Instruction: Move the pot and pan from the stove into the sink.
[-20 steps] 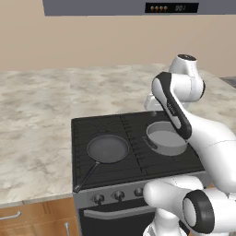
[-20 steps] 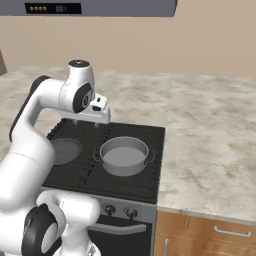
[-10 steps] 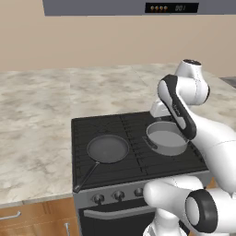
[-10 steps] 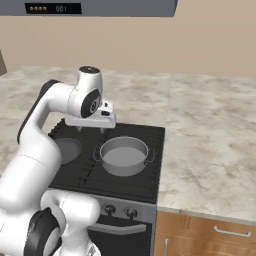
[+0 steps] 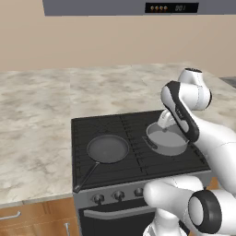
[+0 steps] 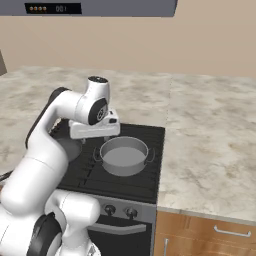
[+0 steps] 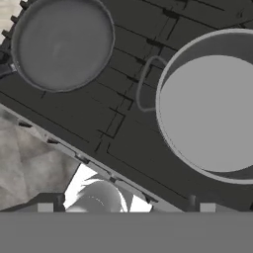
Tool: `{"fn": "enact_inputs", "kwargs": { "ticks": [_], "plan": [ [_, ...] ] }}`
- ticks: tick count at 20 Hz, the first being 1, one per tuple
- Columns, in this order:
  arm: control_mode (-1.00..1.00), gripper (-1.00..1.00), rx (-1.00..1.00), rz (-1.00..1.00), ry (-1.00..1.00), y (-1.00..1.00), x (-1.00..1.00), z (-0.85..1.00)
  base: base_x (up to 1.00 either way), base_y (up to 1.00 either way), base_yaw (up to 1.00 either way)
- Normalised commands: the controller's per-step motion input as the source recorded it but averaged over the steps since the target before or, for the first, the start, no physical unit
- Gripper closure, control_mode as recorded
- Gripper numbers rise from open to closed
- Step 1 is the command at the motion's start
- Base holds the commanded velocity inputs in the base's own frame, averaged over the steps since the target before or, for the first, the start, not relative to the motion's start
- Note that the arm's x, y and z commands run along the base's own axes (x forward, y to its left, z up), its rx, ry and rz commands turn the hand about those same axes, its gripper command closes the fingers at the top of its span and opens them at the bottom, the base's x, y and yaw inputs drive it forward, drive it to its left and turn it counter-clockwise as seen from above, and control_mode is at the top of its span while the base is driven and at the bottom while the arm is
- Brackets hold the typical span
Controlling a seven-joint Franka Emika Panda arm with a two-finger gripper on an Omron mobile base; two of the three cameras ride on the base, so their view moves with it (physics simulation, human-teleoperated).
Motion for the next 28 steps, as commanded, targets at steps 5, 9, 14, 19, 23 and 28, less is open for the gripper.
{"fn": "enact_inputs", "kwargs": {
  "ticks": [5, 9, 14, 19, 23, 28],
  "plan": [
    [-1.00, -1.00, -0.05, 0.21, 0.05, -0.15, -0.15, -0.52, 0.00, 0.00, 0.00],
    [-1.00, -1.00, -0.03, 0.18, 0.00, -0.22, -0.02, -0.45, 0.00, 0.00, 0.00],
    [-1.00, -1.00, 0.00, 0.14, -0.05, -0.28, 0.10, -0.35, 0.00, 0.00, 0.00],
    [-1.00, -1.00, 0.00, 0.12, -0.10, -0.22, 0.27, -0.34, 0.00, 0.00, 0.00],
    [-1.00, -1.00, 0.00, 0.12, -0.06, -0.10, 0.46, -0.32, 0.00, 0.00, 0.00],
    [-1.00, -1.00, 0.00, 0.11, -0.01, -0.03, 0.50, -0.34, 0.00, 0.00, 0.00]
  ]
}}
